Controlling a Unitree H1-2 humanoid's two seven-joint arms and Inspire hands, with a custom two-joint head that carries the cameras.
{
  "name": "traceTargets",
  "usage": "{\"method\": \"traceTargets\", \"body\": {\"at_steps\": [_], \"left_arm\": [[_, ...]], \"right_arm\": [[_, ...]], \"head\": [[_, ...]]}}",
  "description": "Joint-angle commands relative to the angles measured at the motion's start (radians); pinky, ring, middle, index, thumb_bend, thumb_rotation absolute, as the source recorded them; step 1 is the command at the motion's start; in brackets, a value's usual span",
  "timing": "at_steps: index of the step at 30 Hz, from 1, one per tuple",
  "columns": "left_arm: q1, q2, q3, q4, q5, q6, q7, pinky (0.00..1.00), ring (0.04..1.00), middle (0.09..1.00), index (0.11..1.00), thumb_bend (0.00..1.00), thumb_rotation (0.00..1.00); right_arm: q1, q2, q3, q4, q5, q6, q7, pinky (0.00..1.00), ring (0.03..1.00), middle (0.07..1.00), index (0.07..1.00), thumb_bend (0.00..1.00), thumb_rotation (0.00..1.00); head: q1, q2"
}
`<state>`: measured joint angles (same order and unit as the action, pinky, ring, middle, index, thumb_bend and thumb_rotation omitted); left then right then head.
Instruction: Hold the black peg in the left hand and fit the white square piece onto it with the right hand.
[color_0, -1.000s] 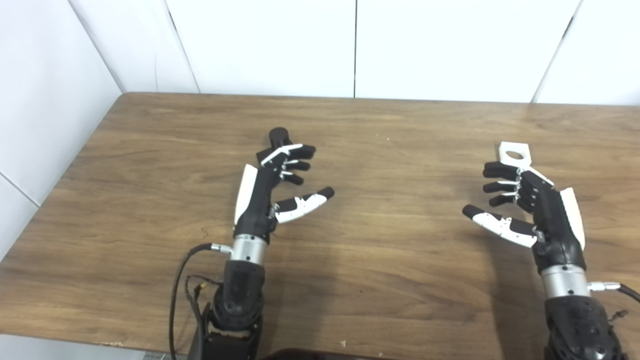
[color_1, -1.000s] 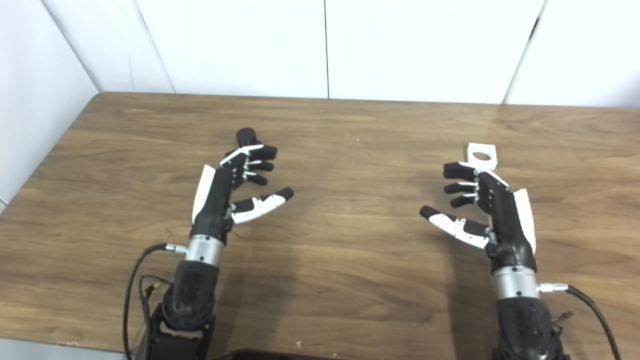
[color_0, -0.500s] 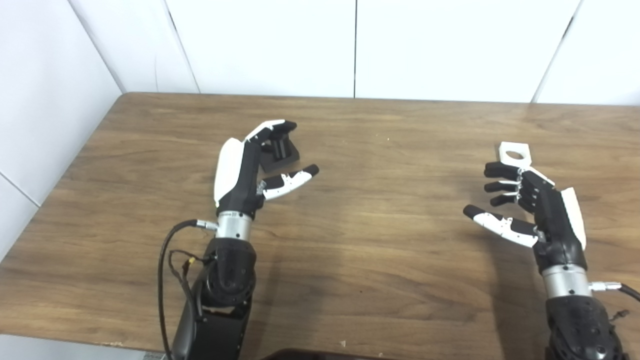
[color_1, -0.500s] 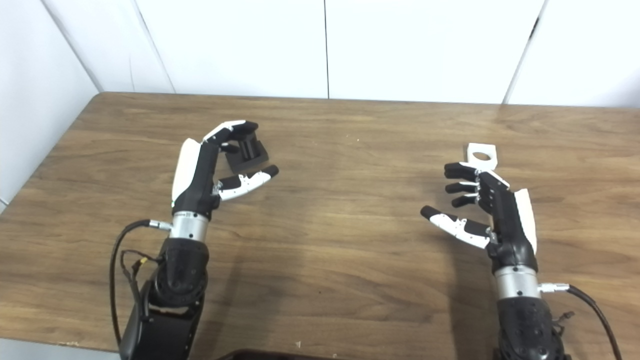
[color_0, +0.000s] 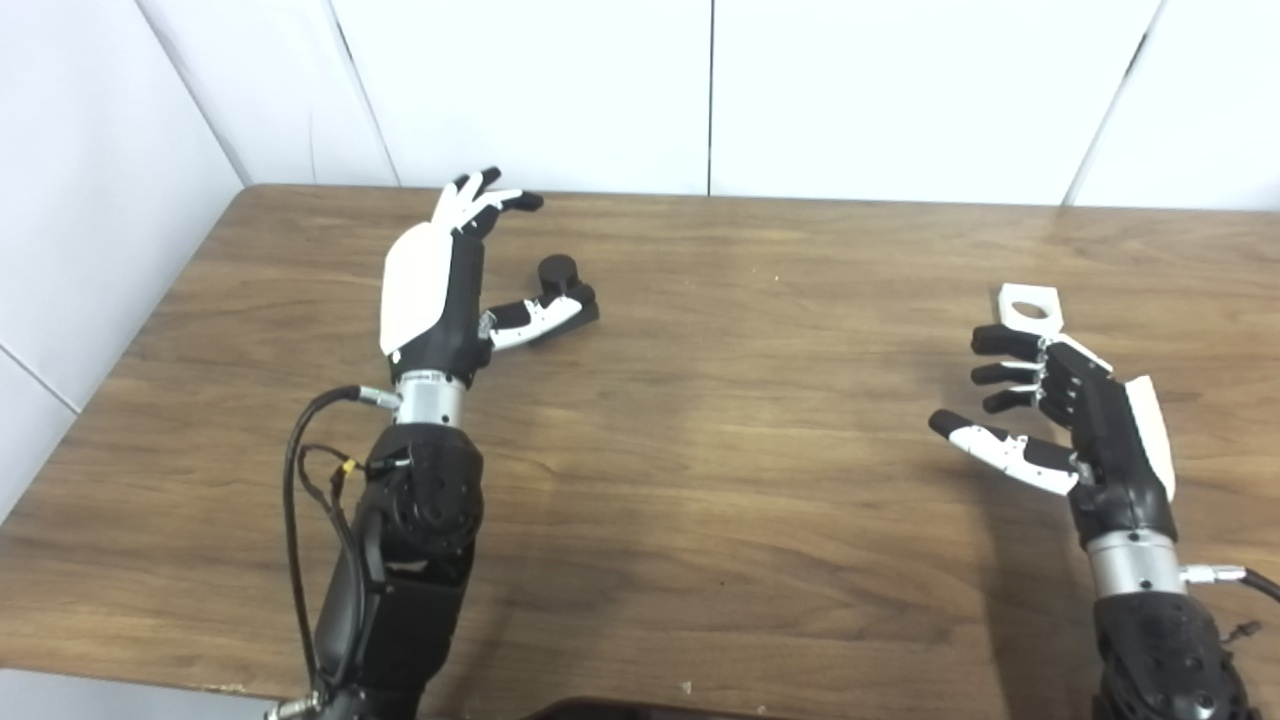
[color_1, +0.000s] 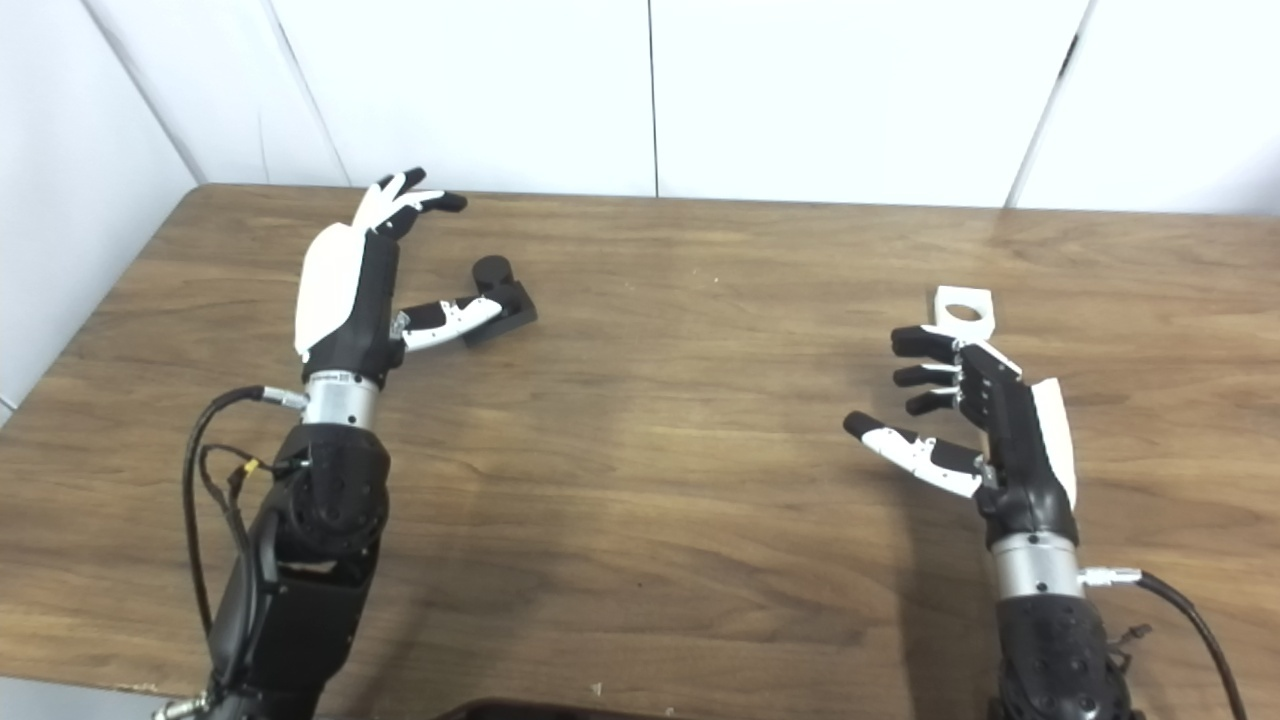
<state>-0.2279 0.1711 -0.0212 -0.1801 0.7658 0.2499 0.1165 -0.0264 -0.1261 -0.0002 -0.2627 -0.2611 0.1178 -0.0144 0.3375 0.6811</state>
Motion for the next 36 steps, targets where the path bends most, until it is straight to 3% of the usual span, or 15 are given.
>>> {"method": "traceTargets", "body": {"at_steps": [1,4,6,14,20,36], "left_arm": [[-0.050,0.028,0.004,0.001,0.020,-0.004,0.018,0.96,0.997,0.977,0.734,0.77,0.27],[-0.061,0.043,0.003,0.019,0.014,-0.008,0.018,0.92,0.978,0.962,0.729,0.78,0.26],[-0.071,0.058,-0.005,0.035,0.031,0.005,0.006,0.94,0.988,0.969,0.734,0.79,0.27],[-0.123,0.144,-0.075,0.096,0.115,0.095,-0.121,1.00,1.000,1.000,0.774,0.87,0.39],[-0.151,0.179,-0.110,0.138,0.137,0.125,-0.168,1.00,1.000,1.000,0.768,0.94,0.47],[-0.177,0.181,-0.160,0.279,0.139,0.125,-0.153,1.00,1.000,1.000,0.733,0.95,0.46]], "right_arm": [[-0.020,-0.001,-0.006,-0.041,0.001,-0.006,-0.004,0.52,0.626,0.694,0.673,0.59,0.00],[-0.018,0.000,-0.005,-0.042,0.000,-0.006,-0.004,0.52,0.630,0.697,0.673,0.59,0.00],[-0.017,0.000,-0.003,-0.041,0.001,-0.010,-0.005,0.52,0.634,0.699,0.672,0.59,0.00],[-0.015,0.001,-0.003,-0.048,-0.010,-0.007,-0.009,0.52,0.641,0.702,0.673,0.59,0.00],[-0.014,0.003,-0.004,-0.045,-0.020,-0.016,-0.014,0.53,0.637,0.699,0.670,0.59,0.00],[-0.013,0.008,-0.005,-0.061,-0.031,0.000,-0.012,0.52,0.630,0.698,0.666,0.57,0.00]], "head": [[0.000,0.001],[-0.002,0.002],[-0.004,0.003],[-0.012,0.005],[-0.020,0.008],[-0.031,0.011]]}}
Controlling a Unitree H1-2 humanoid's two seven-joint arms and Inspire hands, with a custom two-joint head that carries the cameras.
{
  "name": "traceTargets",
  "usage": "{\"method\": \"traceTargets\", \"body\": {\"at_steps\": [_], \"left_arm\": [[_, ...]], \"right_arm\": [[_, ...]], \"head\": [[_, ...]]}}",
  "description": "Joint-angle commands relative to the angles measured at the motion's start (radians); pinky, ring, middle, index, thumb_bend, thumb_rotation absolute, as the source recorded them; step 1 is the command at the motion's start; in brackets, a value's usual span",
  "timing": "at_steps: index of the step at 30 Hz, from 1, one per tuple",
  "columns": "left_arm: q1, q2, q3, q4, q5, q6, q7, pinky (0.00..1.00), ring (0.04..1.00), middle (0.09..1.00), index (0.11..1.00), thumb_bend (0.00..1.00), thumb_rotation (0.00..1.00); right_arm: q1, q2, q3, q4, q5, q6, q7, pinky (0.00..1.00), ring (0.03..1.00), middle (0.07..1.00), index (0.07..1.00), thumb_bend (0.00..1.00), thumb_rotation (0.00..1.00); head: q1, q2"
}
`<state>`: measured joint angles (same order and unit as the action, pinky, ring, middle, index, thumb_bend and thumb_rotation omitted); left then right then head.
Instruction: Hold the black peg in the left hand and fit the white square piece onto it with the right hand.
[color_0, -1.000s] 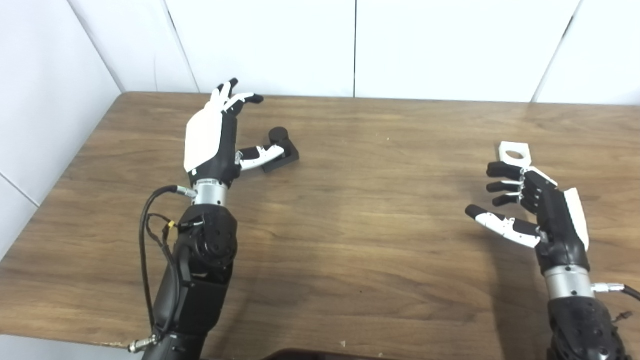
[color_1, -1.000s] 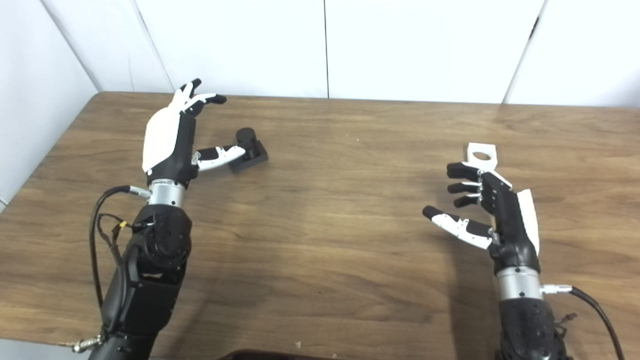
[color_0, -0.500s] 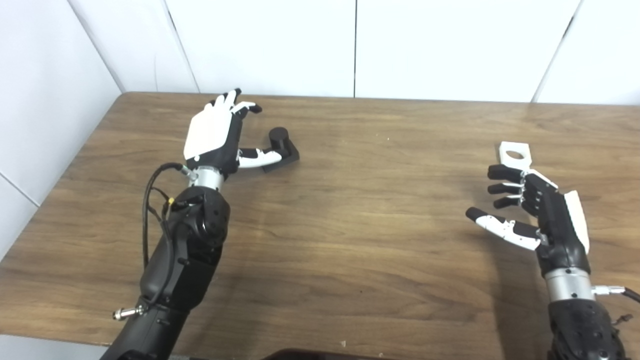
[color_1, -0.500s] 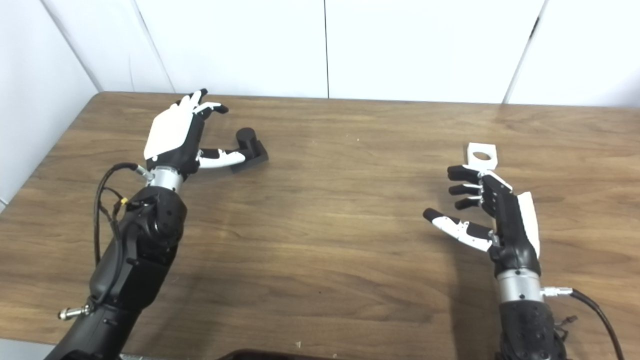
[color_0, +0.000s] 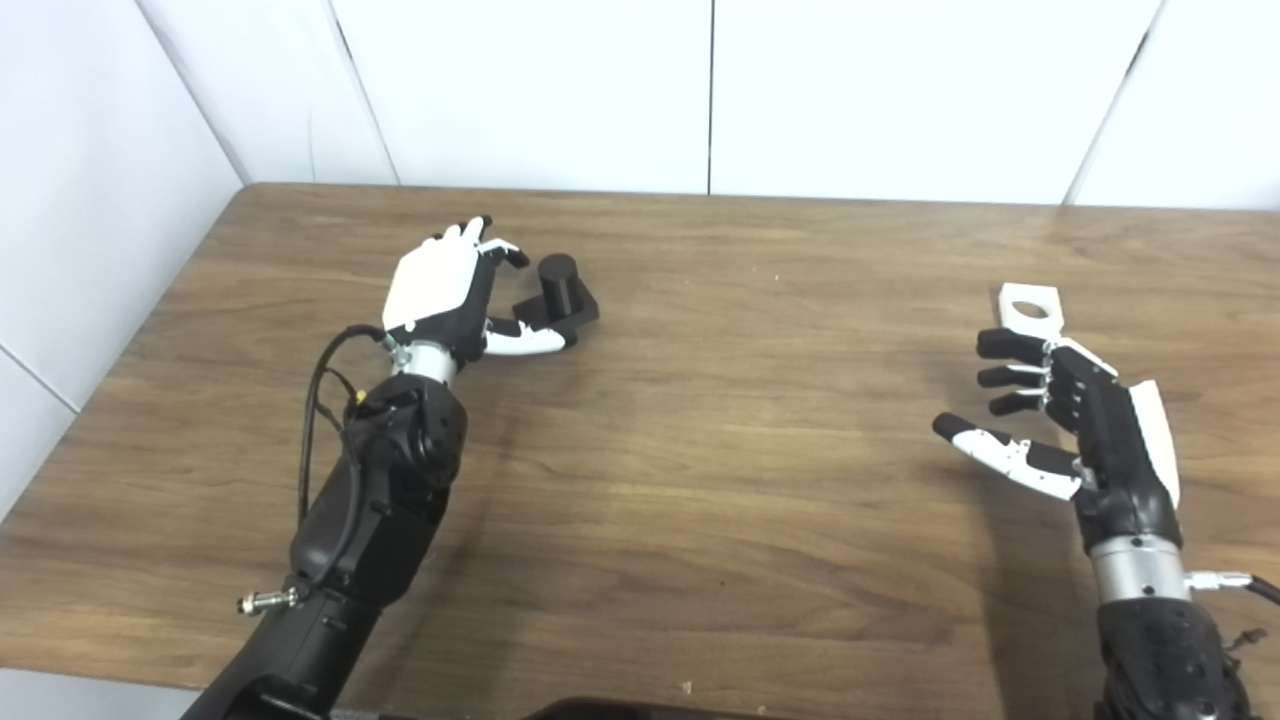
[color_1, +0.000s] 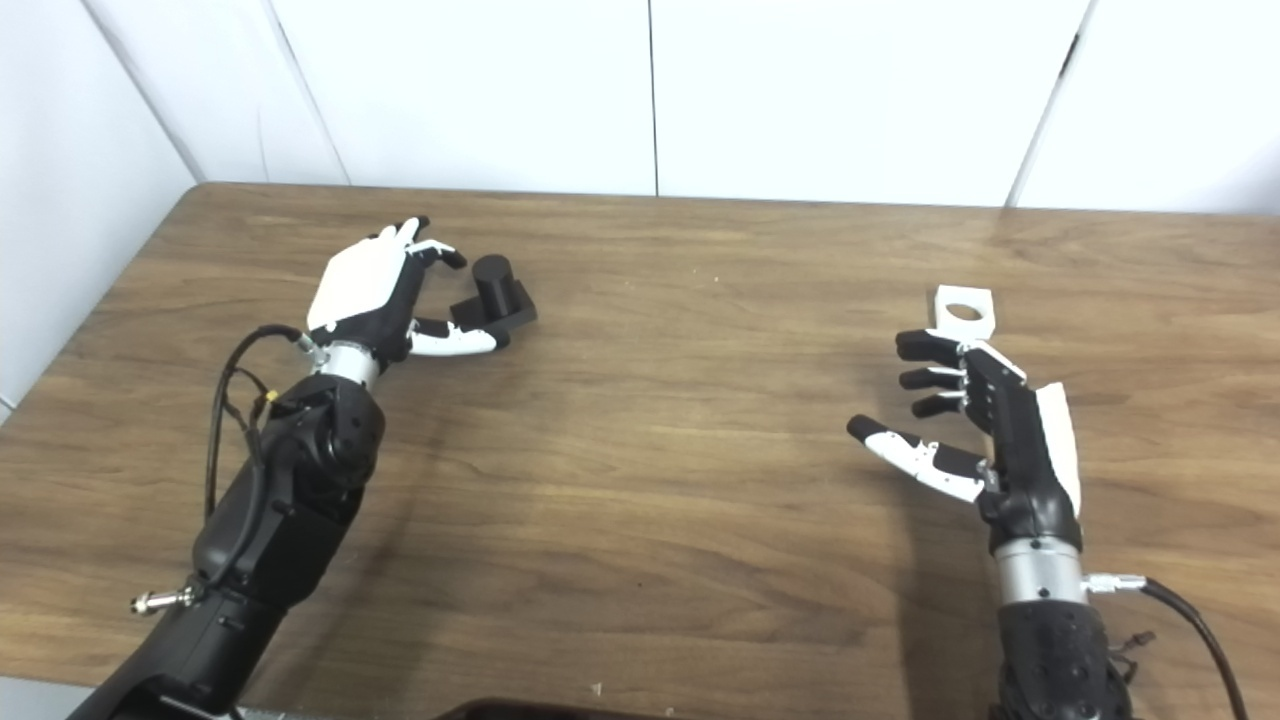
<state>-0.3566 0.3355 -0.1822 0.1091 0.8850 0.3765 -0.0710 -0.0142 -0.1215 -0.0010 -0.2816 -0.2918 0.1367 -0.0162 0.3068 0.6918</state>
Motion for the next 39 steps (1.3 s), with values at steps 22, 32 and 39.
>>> {"method": "traceTargets", "body": {"at_steps": [22,32,39], "left_arm": [[-0.077,0.015,-0.020,0.153,-0.092,-0.044,0.076,1.00,1.000,0.994,0.645,0.83,0.38],[-0.088,0.029,-0.039,0.166,-0.124,-0.050,0.065,1.00,1.000,0.929,0.498,0.58,0.17],[-0.087,0.035,-0.050,0.160,-0.133,-0.049,0.063,1.00,1.000,0.912,0.485,0.51,0.09]], "right_arm": [[0.004,0.015,-0.001,-0.064,-0.009,-0.016,-0.023,0.50,0.627,0.703,0.669,0.56,0.00],[0.020,0.016,-0.006,-0.085,-0.002,0.002,-0.021,0.50,0.626,0.698,0.665,0.55,0.00],[0.017,0.011,-0.008,-0.081,-0.003,-0.003,-0.022,0.49,0.616,0.695,0.664,0.53,0.00]], "head": [[-0.025,0.013],[-0.022,0.022],[-0.022,0.026]]}}
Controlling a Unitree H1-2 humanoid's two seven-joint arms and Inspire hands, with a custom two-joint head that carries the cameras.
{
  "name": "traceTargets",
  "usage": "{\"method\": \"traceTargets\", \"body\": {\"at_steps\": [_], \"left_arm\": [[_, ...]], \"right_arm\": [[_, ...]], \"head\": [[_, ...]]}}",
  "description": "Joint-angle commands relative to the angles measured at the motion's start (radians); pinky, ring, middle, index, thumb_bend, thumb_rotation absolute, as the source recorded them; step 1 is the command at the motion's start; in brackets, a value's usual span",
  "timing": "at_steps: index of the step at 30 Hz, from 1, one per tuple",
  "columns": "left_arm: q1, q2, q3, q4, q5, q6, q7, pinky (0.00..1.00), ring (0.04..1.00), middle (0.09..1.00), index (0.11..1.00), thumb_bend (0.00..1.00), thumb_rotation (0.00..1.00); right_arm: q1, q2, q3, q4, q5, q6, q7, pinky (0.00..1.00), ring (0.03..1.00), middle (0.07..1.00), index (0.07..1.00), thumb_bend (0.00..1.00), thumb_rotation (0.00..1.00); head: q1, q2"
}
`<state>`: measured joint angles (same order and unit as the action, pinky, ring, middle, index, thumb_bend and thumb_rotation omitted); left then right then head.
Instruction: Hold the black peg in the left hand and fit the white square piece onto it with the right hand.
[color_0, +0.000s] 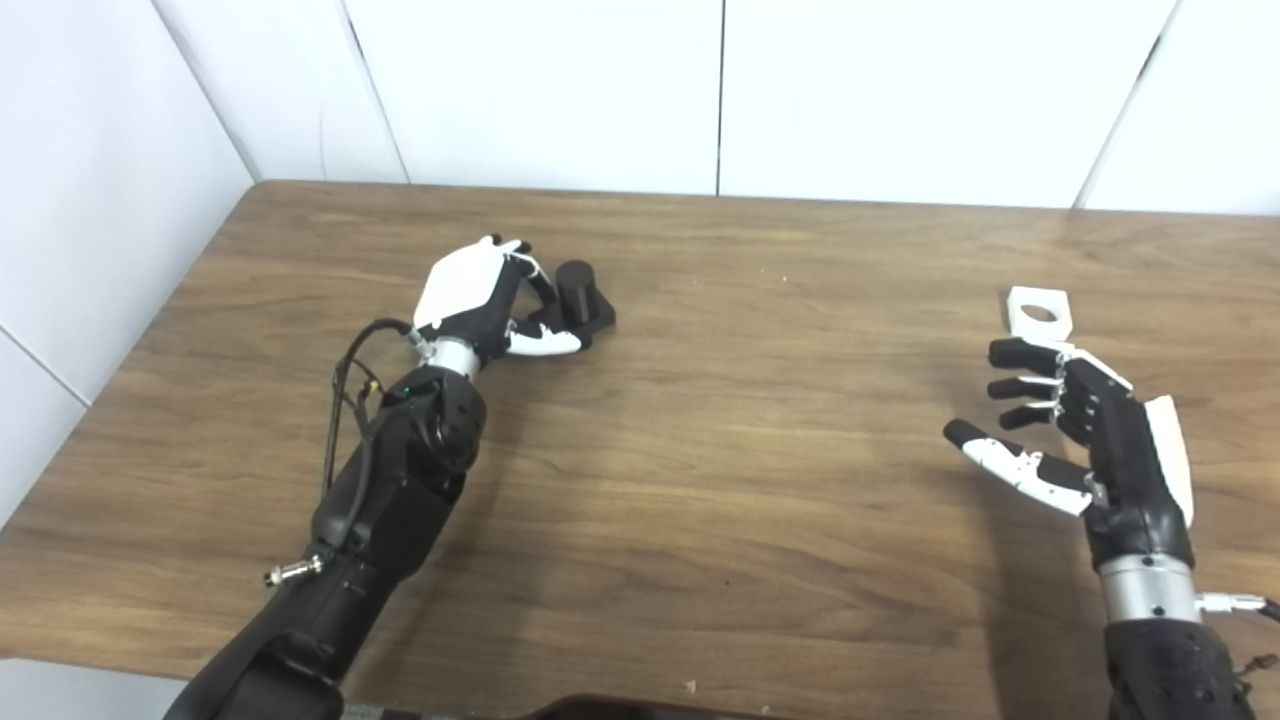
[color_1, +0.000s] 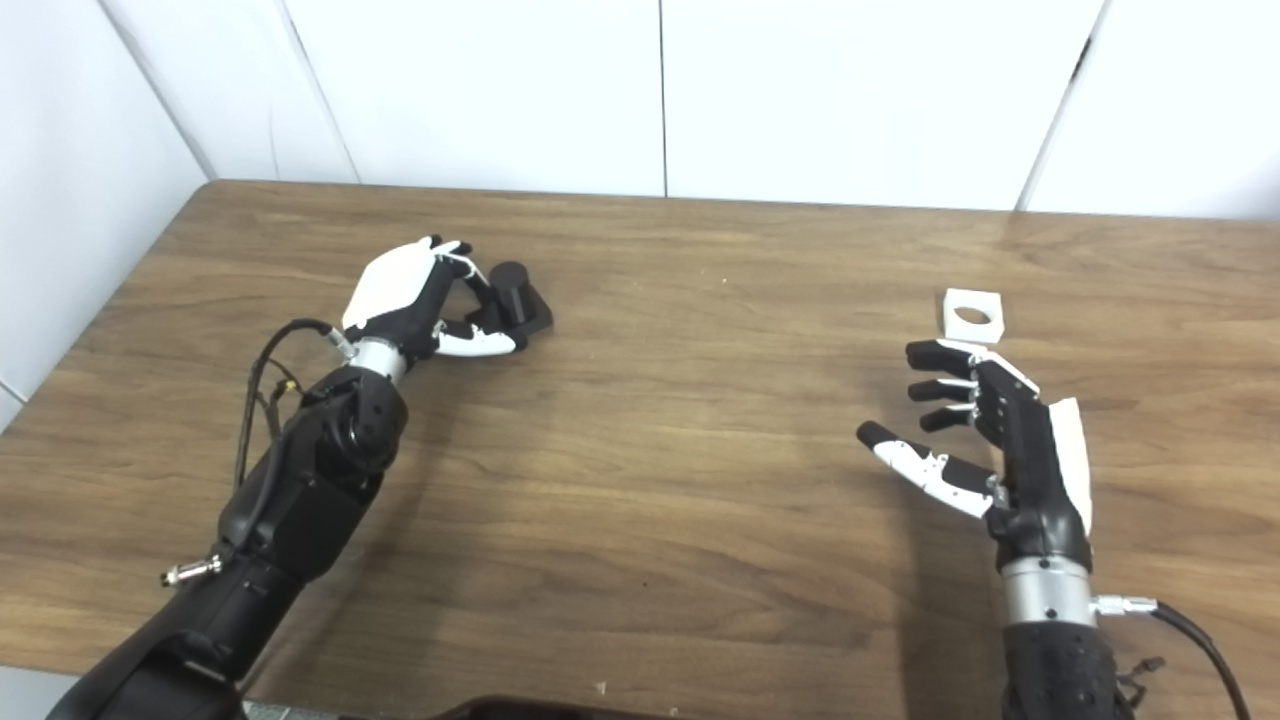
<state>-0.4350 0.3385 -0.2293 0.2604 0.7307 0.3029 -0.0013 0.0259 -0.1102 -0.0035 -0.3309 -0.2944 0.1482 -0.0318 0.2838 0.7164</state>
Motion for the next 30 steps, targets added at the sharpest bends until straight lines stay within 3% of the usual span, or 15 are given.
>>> {"method": "traceTargets", "body": {"at_steps": [1,11,18,26,30], "left_arm": [[-0.008,0.033,-0.005,0.008,0.020,0.023,-0.010,1.00,1.000,0.911,0.485,0.51,0.09],[-0.002,0.044,-0.017,-0.001,0.012,0.008,-0.021,1.00,0.996,0.897,0.484,0.52,0.08],[0.016,0.051,-0.012,-0.032,-0.050,-0.048,-0.049,1.00,1.000,0.909,0.485,0.52,0.08],[0.019,0.066,-0.008,-0.040,-0.212,-0.205,-0.131,1.00,1.000,0.944,0.485,0.52,0.08],[0.018,0.082,-0.029,-0.059,-0.267,-0.263,-0.209,1.00,1.000,0.959,0.487,0.52,0.08]], "right_arm": [[-0.024,-0.003,-0.005,-0.029,-0.006,-0.019,-0.008,0.49,0.615,0.694,0.663,0.53,0.00],[-0.029,-0.003,-0.004,-0.012,-0.001,-0.037,-0.012,0.49,0.622,0.694,0.652,0.54,0.00],[-0.033,-0.004,-0.004,-0.005,0.006,-0.049,-0.012,0.48,0.605,0.693,0.653,0.53,0.00],[-0.036,-0.002,-0.005,-0.007,0.010,-0.040,-0.009,0.48,0.605,0.699,0.655,0.53,0.00],[-0.035,-0.004,-0.002,0.001,0.010,-0.059,-0.012,0.48,0.605,0.693,0.652,0.53,0.00]], "head": [[0.002,0.001],[0.000,0.001],[-0.012,0.002],[-0.016,0.003],[-0.020,0.004]]}}
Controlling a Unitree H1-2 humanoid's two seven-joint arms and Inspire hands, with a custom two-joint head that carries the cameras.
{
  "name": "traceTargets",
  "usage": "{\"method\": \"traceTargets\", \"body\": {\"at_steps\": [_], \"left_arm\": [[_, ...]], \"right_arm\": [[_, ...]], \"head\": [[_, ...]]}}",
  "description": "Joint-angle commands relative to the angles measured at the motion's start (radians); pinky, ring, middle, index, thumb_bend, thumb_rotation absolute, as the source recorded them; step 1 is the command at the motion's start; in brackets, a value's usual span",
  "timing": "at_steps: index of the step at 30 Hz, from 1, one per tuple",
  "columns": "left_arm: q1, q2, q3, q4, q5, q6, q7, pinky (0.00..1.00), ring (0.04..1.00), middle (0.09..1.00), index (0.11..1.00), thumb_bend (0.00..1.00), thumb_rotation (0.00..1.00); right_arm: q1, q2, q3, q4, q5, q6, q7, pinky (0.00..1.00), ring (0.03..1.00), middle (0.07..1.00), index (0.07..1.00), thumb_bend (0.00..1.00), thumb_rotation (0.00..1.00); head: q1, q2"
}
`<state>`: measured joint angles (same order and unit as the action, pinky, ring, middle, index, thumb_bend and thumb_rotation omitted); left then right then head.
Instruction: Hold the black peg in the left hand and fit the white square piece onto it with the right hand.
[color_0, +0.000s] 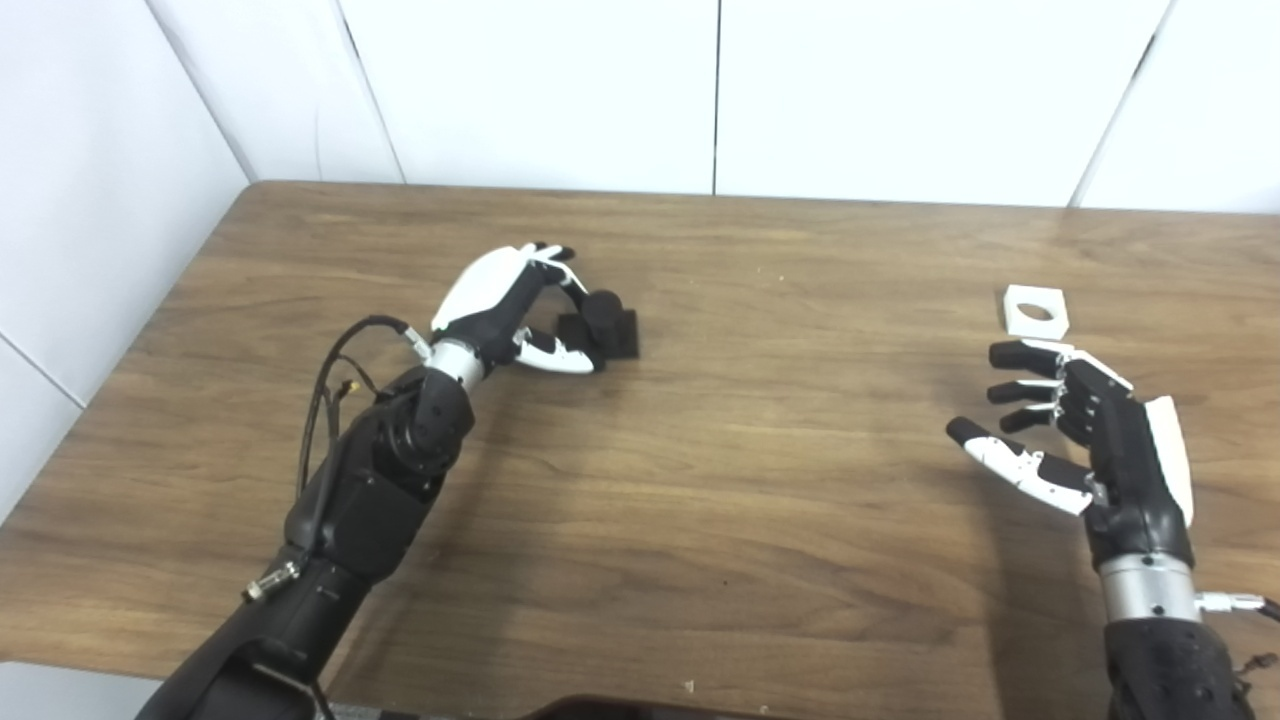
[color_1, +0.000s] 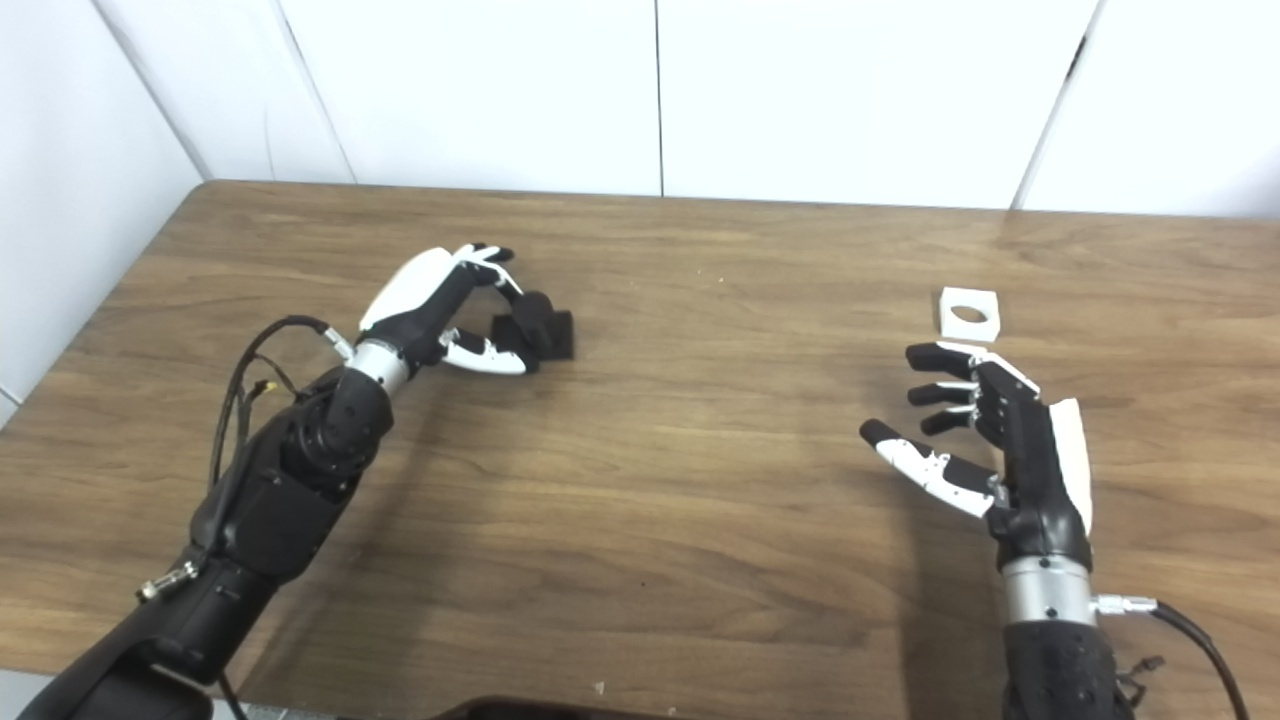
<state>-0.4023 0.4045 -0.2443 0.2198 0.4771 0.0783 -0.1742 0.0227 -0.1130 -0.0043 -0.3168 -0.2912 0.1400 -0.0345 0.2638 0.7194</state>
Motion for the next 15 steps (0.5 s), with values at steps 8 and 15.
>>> {"method": "traceTargets", "body": {"at_steps": [8,15], "left_arm": [[-0.004,0.005,-0.045,-0.033,-0.033,-0.115,-0.067,1.00,1.000,0.962,0.488,0.52,0.08],[0.009,-0.016,-0.089,-0.051,-0.053,-0.166,-0.108,1.00,1.000,0.963,0.487,0.52,0.07]], "right_arm": [[-0.029,-0.001,0.003,-0.016,-0.001,-0.047,-0.008,0.49,0.609,0.693,0.654,0.53,0.00],[-0.031,-0.004,0.005,-0.012,-0.013,-0.059,-0.014,0.49,0.618,0.691,0.653,0.53,0.00]], "head": [[-0.009,0.005],[-0.016,0.005]]}}
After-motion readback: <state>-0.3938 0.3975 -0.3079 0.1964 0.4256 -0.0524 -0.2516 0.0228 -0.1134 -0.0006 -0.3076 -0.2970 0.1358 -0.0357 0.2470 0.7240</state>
